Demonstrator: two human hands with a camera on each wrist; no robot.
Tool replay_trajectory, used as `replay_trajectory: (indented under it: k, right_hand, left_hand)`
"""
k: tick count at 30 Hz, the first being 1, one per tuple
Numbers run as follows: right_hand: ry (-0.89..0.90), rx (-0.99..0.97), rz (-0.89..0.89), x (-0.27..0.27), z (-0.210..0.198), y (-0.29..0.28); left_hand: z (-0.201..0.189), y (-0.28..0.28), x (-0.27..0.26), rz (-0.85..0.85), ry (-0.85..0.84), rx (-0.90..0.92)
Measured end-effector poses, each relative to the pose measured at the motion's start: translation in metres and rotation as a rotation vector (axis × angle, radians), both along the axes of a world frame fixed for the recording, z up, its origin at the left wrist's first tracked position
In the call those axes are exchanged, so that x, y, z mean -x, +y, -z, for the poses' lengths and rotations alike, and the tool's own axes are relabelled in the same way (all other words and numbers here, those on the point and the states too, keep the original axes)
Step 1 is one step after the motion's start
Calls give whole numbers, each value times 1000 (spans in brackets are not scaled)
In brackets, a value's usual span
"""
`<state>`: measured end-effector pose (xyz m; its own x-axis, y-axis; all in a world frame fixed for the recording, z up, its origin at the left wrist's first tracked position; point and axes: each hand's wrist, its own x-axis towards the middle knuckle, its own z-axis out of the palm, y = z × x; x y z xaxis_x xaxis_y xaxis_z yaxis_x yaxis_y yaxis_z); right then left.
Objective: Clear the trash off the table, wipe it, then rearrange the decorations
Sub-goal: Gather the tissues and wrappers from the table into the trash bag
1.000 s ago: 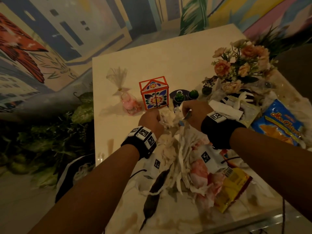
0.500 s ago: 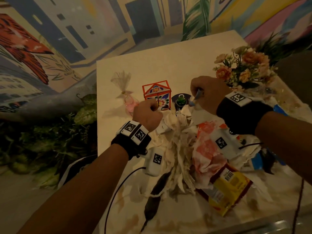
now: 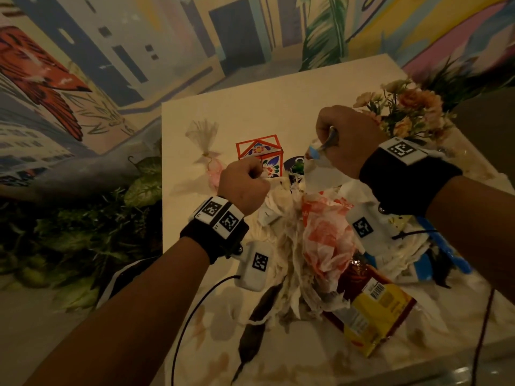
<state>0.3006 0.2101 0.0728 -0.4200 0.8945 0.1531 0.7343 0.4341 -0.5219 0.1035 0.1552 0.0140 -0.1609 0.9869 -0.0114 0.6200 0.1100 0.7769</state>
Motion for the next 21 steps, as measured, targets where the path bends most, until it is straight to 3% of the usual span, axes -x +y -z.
replay_trajectory:
  k: [5, 14, 17, 21]
  right_hand:
    - [37, 25, -5, 7, 6, -3]
    - [-41, 81, 26, 36, 12, -18]
    - [-59, 100, -19, 64, 11, -24]
    - [-57, 173, -119, 113, 8, -38]
  left_hand:
    - [3, -2, 18, -57, -21, 2]
    - [13, -19, 82, -272, -253, 90]
    - [16, -35, 115, -307, -191, 71]
    - [27, -62, 176, -393, 30, 83]
